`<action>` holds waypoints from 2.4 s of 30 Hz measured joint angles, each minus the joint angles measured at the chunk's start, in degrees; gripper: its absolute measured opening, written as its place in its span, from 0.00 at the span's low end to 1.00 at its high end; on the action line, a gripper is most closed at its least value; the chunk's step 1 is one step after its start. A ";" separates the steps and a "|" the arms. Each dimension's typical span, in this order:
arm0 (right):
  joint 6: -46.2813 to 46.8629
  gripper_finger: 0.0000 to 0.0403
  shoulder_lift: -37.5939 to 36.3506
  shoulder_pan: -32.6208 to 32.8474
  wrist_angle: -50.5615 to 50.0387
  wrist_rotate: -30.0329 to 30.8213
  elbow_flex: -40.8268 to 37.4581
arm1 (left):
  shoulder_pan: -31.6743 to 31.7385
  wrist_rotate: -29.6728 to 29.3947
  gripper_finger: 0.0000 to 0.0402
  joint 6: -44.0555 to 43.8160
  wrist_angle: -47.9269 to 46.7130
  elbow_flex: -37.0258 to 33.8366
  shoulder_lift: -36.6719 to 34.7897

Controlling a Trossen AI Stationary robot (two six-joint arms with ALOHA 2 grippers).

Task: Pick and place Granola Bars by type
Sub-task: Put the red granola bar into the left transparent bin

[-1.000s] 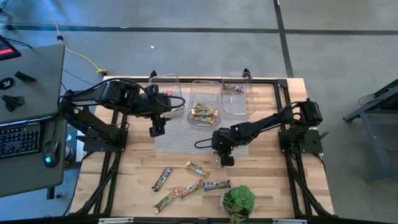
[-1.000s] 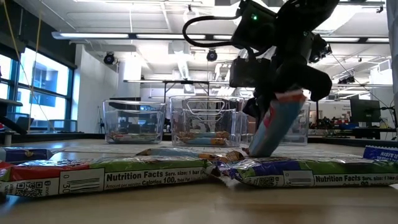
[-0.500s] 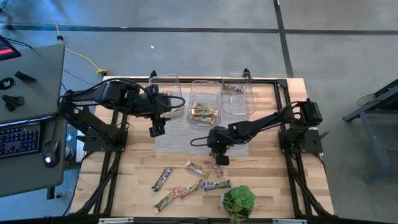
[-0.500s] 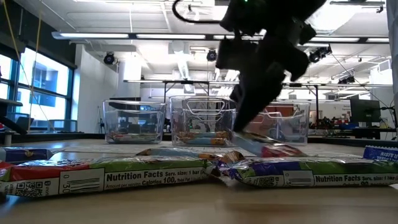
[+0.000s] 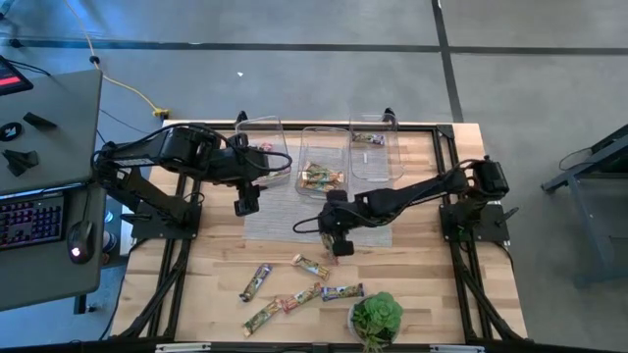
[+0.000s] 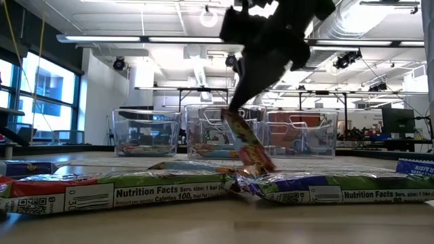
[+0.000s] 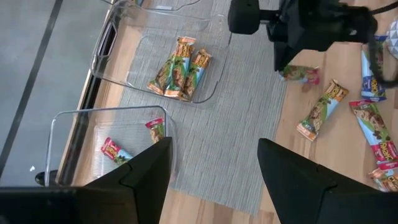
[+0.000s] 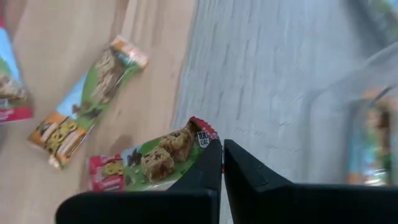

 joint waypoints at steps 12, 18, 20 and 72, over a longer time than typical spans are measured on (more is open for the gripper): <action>-11.63 0.00 -0.11 -1.35 1.38 9.11 10.45 | 0.00 0.02 0.57 -1.76 -0.95 0.00 0.02; -12.22 0.00 -0.11 -3.17 2.85 1.85 11.38 | 0.00 0.20 0.57 -5.10 -1.88 0.00 0.02; -12.41 0.00 -0.11 -2.47 0.97 -2.48 11.38 | 0.00 0.20 0.57 -6.09 -3.62 0.00 0.02; 38.49 0.34 15.56 2.77 -2.01 19.45 11.14 | 0.00 0.46 0.57 -9.16 -5.08 0.00 0.02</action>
